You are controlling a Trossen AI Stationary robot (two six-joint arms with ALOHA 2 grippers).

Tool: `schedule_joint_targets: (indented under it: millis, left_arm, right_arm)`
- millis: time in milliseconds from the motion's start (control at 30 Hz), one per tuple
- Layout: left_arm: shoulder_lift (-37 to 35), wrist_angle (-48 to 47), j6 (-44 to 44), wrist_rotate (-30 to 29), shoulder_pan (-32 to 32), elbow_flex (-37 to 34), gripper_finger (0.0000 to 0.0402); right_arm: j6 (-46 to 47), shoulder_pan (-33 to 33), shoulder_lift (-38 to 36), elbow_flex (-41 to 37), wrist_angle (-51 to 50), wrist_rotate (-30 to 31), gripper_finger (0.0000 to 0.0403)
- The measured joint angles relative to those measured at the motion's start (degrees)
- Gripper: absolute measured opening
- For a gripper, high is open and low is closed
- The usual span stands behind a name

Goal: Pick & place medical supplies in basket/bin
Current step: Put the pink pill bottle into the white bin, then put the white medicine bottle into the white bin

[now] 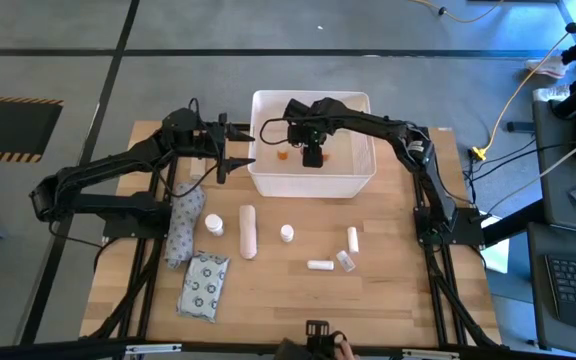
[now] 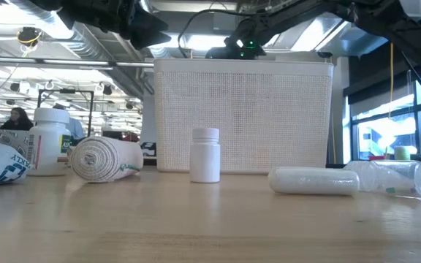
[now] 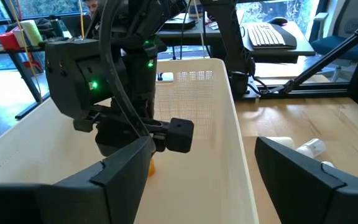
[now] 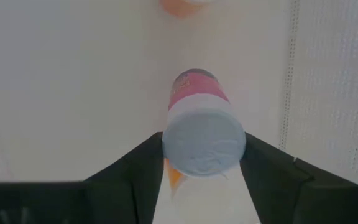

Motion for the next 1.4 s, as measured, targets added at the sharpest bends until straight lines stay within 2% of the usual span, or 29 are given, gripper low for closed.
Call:
schedule_joint_targets:
  millis: [233, 533, 700, 900, 1000, 1167, 1400]
  left_arm:
    - [0.0, 0.0, 0.0, 0.0, 0.0, 0.0, 0.0283]
    - [0.0, 0.0, 0.0, 0.0, 0.0, 0.0, 0.0282]
    - [0.0, 0.0, 0.0, 0.0, 0.0, 0.0, 0.0281]
    - [0.0, 0.1, 0.0, 0.0, 0.0, 0.0, 0.0283]
    - [0.0, 0.5, 0.0, 0.0, 0.0, 0.0, 0.0281]
    - [0.0, 0.5, 0.0, 0.0, 0.0, 0.0, 0.0282]
    - [0.0, 0.5, 0.0, 0.0, 0.0, 0.0, 0.0281]
  right_arm:
    - [0.0, 0.0, 0.0, 0.0, 0.0, 0.0, 0.0240]
    - [0.3, 0.0, 0.0, 0.3, -0.7, 0.0, 0.0241]
    - [4.2, 0.0, -0.2, 7.6, -3.8, 0.1, 0.0242]
    - [10.1, 1.3, -0.4, 21.4, -9.5, -0.1, 0.0243]
    - [10.9, 3.2, -5.0, 17.7, -8.6, -2.6, 0.0243]
    - [16.0, 7.6, -13.9, 12.5, -9.4, -3.2, 0.0243]
    - [24.2, 18.4, -28.9, 1.8, -7.6, -3.3, 0.0243]
